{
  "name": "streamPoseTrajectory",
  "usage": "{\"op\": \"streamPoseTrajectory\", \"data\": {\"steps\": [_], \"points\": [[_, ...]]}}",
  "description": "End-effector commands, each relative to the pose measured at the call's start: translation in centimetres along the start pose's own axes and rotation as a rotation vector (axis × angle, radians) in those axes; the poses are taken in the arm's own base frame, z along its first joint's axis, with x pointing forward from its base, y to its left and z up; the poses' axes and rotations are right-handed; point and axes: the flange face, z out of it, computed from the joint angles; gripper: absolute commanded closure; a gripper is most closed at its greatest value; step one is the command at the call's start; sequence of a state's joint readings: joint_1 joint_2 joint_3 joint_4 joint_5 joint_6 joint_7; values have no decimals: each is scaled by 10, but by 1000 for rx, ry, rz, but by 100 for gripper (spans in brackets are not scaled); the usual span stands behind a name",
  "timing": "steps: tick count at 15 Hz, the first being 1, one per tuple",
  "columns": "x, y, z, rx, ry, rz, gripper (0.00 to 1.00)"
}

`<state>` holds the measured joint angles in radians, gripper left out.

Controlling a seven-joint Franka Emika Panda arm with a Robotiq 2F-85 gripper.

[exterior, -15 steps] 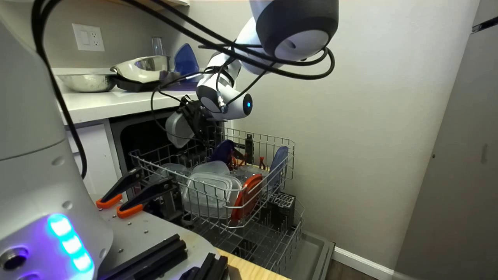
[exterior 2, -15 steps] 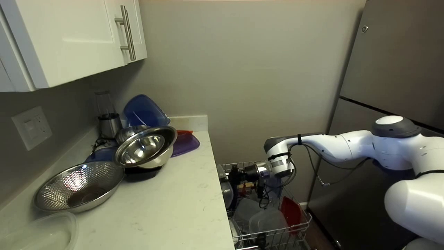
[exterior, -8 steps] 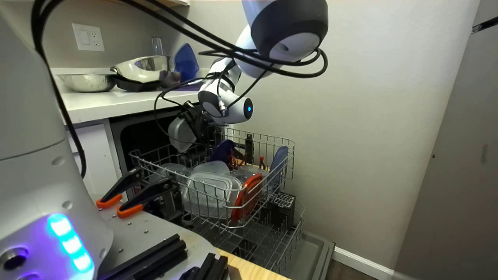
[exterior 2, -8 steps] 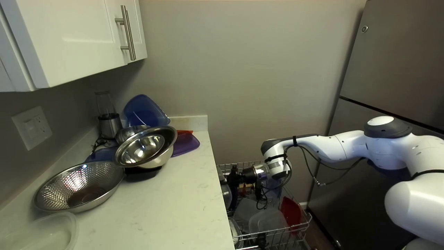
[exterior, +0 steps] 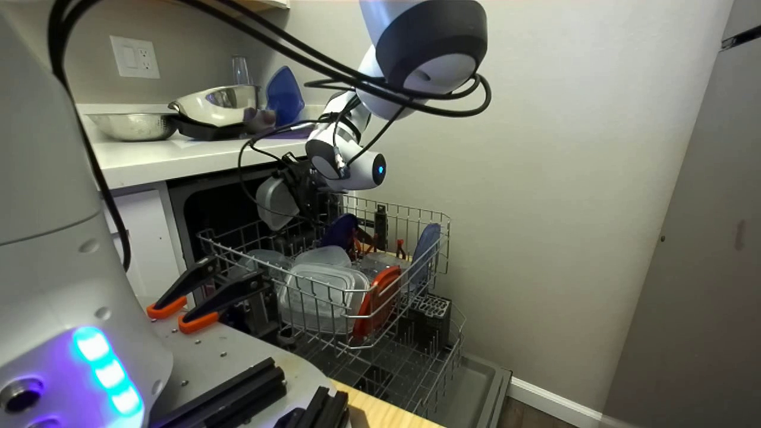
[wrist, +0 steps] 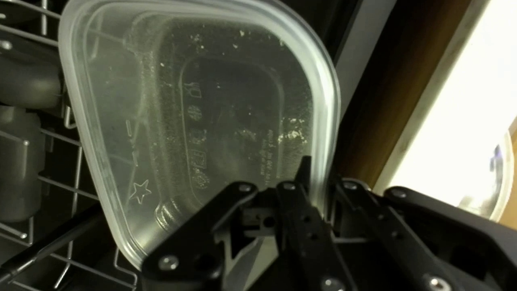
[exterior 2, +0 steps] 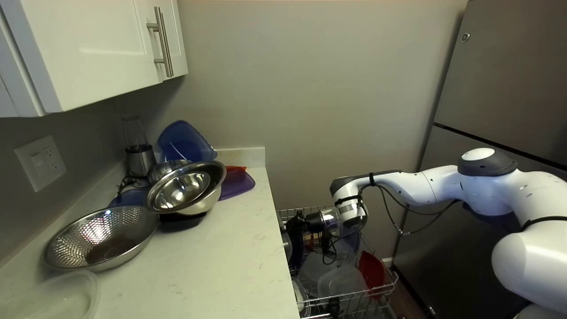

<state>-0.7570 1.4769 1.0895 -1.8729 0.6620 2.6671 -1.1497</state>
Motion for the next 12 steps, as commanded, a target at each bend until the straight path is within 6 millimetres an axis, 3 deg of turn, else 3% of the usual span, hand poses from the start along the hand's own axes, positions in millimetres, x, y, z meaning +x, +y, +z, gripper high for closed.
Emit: {"op": "streamPoseTrajectory", "data": {"steps": [1,8,12], "points": [[2,1,13,36,7,53,96],[-11,25,32,23,21,128,96],[-21,43,17,-15,74,178,96]]}}
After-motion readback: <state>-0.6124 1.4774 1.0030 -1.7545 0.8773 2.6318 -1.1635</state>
